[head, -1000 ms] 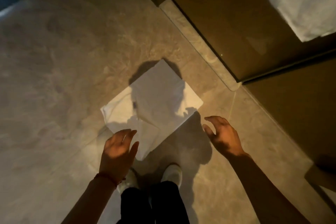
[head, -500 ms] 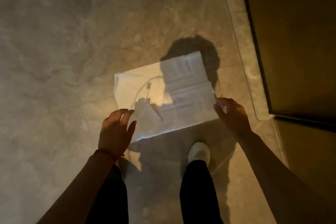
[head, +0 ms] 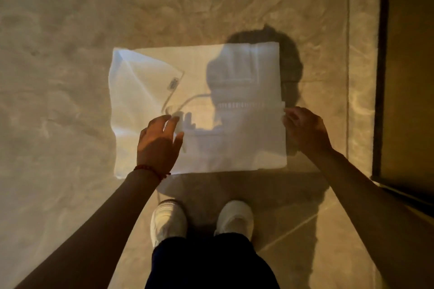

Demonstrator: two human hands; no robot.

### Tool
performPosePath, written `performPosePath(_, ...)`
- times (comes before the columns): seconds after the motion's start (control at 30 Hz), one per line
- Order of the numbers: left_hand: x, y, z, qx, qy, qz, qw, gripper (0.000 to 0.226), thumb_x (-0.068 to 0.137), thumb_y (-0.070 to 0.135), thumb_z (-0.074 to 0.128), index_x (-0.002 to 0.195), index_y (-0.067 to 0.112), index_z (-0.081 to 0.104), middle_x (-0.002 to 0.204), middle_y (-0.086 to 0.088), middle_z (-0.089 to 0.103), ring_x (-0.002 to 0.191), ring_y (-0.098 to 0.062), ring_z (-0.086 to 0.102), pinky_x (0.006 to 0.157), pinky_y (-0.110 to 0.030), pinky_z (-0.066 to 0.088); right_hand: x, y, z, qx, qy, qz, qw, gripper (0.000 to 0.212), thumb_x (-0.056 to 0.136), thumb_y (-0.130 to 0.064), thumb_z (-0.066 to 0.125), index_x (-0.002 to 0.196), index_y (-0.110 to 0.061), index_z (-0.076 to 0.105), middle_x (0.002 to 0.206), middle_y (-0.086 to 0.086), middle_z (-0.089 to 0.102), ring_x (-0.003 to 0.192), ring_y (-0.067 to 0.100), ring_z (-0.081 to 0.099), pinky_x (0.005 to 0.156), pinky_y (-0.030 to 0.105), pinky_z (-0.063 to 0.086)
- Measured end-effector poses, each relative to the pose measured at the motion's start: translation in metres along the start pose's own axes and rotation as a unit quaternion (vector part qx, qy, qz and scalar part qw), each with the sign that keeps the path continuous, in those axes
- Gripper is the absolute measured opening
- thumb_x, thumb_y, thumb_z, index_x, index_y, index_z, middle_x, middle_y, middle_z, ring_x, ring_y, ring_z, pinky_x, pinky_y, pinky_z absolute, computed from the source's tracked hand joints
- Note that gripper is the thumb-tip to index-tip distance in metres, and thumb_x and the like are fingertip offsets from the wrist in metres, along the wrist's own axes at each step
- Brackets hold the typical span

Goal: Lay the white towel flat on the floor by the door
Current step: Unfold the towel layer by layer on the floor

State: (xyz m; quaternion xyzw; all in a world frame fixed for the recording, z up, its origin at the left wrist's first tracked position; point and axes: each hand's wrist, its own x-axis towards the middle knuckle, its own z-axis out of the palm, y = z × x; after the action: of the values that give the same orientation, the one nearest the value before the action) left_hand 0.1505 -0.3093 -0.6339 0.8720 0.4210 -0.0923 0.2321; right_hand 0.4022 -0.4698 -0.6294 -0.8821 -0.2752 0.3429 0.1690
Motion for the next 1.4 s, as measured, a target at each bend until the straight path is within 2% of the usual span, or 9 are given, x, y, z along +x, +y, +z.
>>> performPosePath(0.4,0.046,-0.043,0.105,-0.03,0.073,-0.143,0.987,0.053,0.079,0.036,0.053,0.12,0.002,0.049,0.125,-0.025,0.049,0.11,-0.043,0.047,0.089,-0.051,0.04,0.09,0.056,0.06,-0.079,0.023,-0.057,0.995,0.061,0.073,-0.045,0.044,0.114,-0.002,0.058,0.115,0.027,0.057,0.104,0.04,0.055,0.092,0.04,0.043)
performPosePath(0.5,0.047,-0.041,0.111,-0.019,0.086,-0.16,0.983,0.049,0.081,0.025,0.063,0.121,0.001,0.047,0.125,-0.026,0.047,0.111,-0.044,0.045,0.09,-0.052,0.036,0.093,0.06,0.067,-0.093,0.034,-0.027,0.995,0.047,0.078,-0.038,0.056,0.114,-0.007,0.06,0.116,0.025,0.054,0.107,0.04,0.052,0.093,0.041,0.042)
performPosePath(0.7,0.052,-0.053,0.102,-0.079,0.097,-0.198,0.972,0.036,0.081,0.0,0.048,0.116,0.009,0.05,0.112,-0.023,0.049,0.099,-0.039,0.047,0.079,-0.043,0.04,0.093,0.064,0.067,-0.105,0.038,-0.062,0.992,0.025,0.087,-0.019,0.057,0.107,-0.006,0.063,0.11,0.022,0.064,0.1,0.039,0.056,0.087,0.04,0.042)
performPosePath(0.8,0.048,-0.064,0.09,-0.152,0.123,-0.176,0.965,0.043,0.076,-0.01,0.041,0.112,0.008,0.053,0.103,-0.021,0.058,0.089,-0.037,0.054,0.07,-0.033,0.041,0.084,0.062,0.058,-0.033,0.062,-0.054,0.996,0.023,0.086,-0.019,0.059,0.105,-0.008,0.066,0.094,0.02,0.067,0.078,0.02,0.058,0.075,0.029,0.042)
performPosePath(0.93,0.029,-0.073,0.07,-0.212,0.115,-0.177,0.954,0.043,0.078,-0.013,0.042,0.113,0.008,0.054,0.087,-0.012,0.062,0.082,-0.029,0.056,0.075,-0.035,0.045,0.068,0.059,0.05,0.039,0.072,-0.032,0.996,0.019,0.084,-0.019,0.061,0.1,-0.01,0.068,0.069,0.0,0.062,0.058,-0.009,0.051,0.056,0.002,0.034)
performPosePath(1.0,0.016,-0.084,0.066,-0.208,0.115,-0.179,0.955,0.032,0.08,-0.006,0.046,0.104,0.011,0.061,0.089,-0.016,0.067,0.085,-0.033,0.061,0.076,-0.038,0.049,0.057,0.06,0.047,0.062,0.075,-0.044,0.994,0.013,0.084,-0.017,0.061,0.095,-0.016,0.068,0.067,-0.019,0.066,0.058,-0.011,0.05,0.056,0.001,0.034)
performPosePath(1.1,0.001,-0.095,0.062,-0.225,0.116,-0.197,0.947,0.017,0.084,0.002,0.054,0.092,0.012,0.066,0.093,-0.015,0.07,0.083,-0.025,0.06,0.076,-0.03,0.046,0.047,0.062,0.045,0.085,0.085,-0.044,0.992,0.016,0.084,-0.016,0.062,0.097,-0.009,0.068,0.079,-0.021,0.071,0.059,-0.011,0.051,0.058,0.001,0.035)
performPosePath(1.23,-0.007,-0.106,0.057,-0.215,0.117,-0.212,0.946,0.014,0.085,0.006,0.055,0.09,0.01,0.068,0.096,-0.016,0.07,0.088,-0.03,0.063,0.08,-0.034,0.049,0.042,0.061,0.043,0.101,0.08,-0.048,0.991,0.014,0.084,-0.009,0.061,0.096,-0.006,0.067,0.067,-0.05,0.054,0.063,-0.019,0.052,0.062,-0.001,0.036)
performPosePath(1.4,-0.012,-0.113,0.047,-0.17,0.122,-0.23,0.951,0.013,0.083,0.005,0.057,0.09,0.004,0.068,0.088,-0.021,0.07,0.08,-0.033,0.064,0.074,-0.029,0.044,0.032,0.057,0.04,0.124,0.094,-0.054,0.986,0.015,0.084,-0.009,0.059,0.096,-0.003,0.066,0.077,-0.006,0.064,0.062,-0.02,0.051,0.06,-0.001,0.036)
